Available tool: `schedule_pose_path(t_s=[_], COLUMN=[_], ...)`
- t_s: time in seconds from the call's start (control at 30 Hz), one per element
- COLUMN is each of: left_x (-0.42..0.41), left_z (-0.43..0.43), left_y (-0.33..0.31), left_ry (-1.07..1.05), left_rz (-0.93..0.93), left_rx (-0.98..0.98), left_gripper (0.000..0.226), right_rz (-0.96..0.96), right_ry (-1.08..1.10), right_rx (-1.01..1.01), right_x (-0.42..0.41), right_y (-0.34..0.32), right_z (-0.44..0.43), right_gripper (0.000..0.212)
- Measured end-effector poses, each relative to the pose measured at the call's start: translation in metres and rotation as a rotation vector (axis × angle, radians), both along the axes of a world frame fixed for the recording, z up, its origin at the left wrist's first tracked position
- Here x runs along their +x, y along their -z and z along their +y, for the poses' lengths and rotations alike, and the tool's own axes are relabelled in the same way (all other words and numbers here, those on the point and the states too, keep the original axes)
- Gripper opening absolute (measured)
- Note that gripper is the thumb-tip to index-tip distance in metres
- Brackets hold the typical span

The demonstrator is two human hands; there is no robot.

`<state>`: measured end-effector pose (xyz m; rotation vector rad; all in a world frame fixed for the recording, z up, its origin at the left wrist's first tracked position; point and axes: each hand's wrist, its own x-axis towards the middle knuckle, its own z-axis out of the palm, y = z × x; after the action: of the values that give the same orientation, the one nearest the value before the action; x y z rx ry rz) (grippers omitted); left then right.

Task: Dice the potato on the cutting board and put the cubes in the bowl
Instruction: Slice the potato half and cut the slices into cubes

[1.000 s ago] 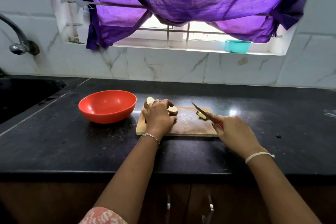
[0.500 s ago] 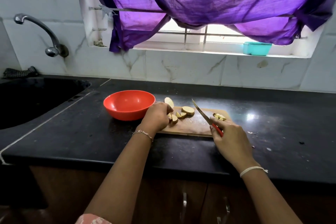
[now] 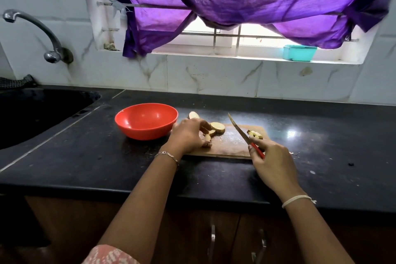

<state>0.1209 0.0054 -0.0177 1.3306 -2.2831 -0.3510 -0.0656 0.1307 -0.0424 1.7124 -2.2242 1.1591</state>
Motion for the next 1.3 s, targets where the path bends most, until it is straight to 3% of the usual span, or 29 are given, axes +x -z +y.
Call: schedule_pose_path(t_s=[0.33, 0.63, 0.93, 1.3], left_x=[-0.034, -0.060, -0.066, -0.074], left_z=[0.013, 0.007, 0.004, 0.007], left_y=[0.002, 0.002, 0.000, 0.010], left_ry=[0.284, 0.190, 0.153, 0.124], left_rz=[0.168, 0.173, 0.015, 0.103], left_rx=[0.128, 0.012, -0.062, -0.053], left_gripper=[0.040, 0.038, 0.025, 0.026], right_rz=[-0.065, 0.147, 0.232, 0.330], right_ry=[0.001, -0.002, -0.032, 0.035], right_rx=[0.037, 0.307, 0.309, 0.320], right_x=[-0.004, -0.011, -0.009, -0.006], right_y=[-0.002, -0.010, -0.011, -0.005], right_z=[0.005, 0.025, 0.031, 0.028], right_gripper=[0.037, 0.055, 0.053, 0.059])
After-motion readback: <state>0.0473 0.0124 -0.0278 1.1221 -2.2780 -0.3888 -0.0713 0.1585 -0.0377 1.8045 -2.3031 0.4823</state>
